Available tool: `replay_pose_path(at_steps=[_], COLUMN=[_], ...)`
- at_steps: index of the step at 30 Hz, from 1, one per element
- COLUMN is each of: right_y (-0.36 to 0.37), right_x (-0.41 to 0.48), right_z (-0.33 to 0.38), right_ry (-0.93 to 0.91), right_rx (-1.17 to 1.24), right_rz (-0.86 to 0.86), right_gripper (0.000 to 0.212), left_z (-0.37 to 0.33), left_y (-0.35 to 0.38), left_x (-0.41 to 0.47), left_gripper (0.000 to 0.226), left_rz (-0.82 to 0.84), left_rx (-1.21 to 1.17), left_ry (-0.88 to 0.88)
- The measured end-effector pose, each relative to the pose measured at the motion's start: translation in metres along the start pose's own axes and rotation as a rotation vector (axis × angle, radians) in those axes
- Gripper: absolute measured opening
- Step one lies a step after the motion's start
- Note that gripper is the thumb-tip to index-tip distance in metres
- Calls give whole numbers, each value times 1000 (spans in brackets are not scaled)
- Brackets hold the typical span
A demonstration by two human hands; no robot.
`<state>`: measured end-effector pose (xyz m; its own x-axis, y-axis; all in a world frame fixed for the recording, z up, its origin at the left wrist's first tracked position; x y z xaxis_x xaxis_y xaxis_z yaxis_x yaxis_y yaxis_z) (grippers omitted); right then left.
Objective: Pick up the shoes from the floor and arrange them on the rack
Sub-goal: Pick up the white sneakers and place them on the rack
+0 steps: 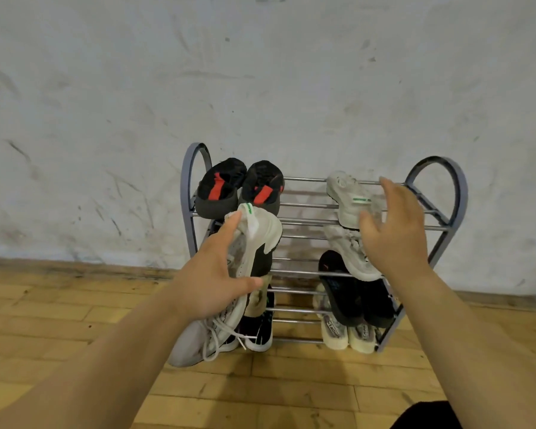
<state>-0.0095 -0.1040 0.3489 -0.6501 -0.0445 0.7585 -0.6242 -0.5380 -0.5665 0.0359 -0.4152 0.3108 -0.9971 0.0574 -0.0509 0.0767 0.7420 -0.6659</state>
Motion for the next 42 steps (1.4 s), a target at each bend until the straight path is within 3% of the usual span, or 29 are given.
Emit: replay_pose_path(at_steps=[2, 5, 6, 12, 17, 21, 23, 28, 31, 35, 39, 42], right_y=[-10, 0, 5, 6, -5, -11, -18, -35, -32, -25, -4, 26], right_x=[-4, -23, -31, -44, -45, -51, -44, -24, -20, -6, 25, 33], right_z=[28, 66, 73, 70, 68, 73, 71, 47, 39, 42, 43, 34], right_ry=[-36, 59, 51, -2, -34, -138, -120, 7, 55, 116, 248, 256], right_rx=[171, 663, 729, 750, 740, 597, 582, 589, 534, 441, 313, 145], right_rz=[38, 401, 500, 657, 796, 972, 867, 462, 292, 65, -160, 74], right_gripper=[56, 74, 79, 97, 104, 107, 103, 91, 85, 77, 83, 89], left_z=[-5, -19, -24, -44, -56, -61, -65, -79, -79, -80, -94, -107], left_y=[0, 7, 10, 20, 19, 15, 10, -13, -14, -6, 0, 9], left_x=[-2, -10, -12, -25, -37, -41, -40, -29, -18, 3, 34, 67], left_gripper=[122, 129, 130, 128, 129, 127, 126, 105, 94, 82, 75, 78], left_rz=[52, 188, 235, 362, 362, 317, 245, -165, -303, -292, -218, -151], left_rx=[25, 65, 81, 131, 159, 177, 185, 159, 193, 142, 35, 74], left_ry=[22, 87, 109, 175, 178, 179, 189, 265, 282, 241, 209, 178])
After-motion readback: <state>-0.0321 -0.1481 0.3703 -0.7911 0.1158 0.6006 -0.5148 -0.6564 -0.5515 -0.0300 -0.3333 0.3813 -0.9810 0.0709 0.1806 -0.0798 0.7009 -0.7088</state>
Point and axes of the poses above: each hand's wrist, its own x-axis towards the middle knuckle, its own y-axis out of the palm, z = x × y, the point moved 5 cm from there along x, towards the middle knuckle, and after that the axes turned 14 degrees about -y, right-handed, at the moved point
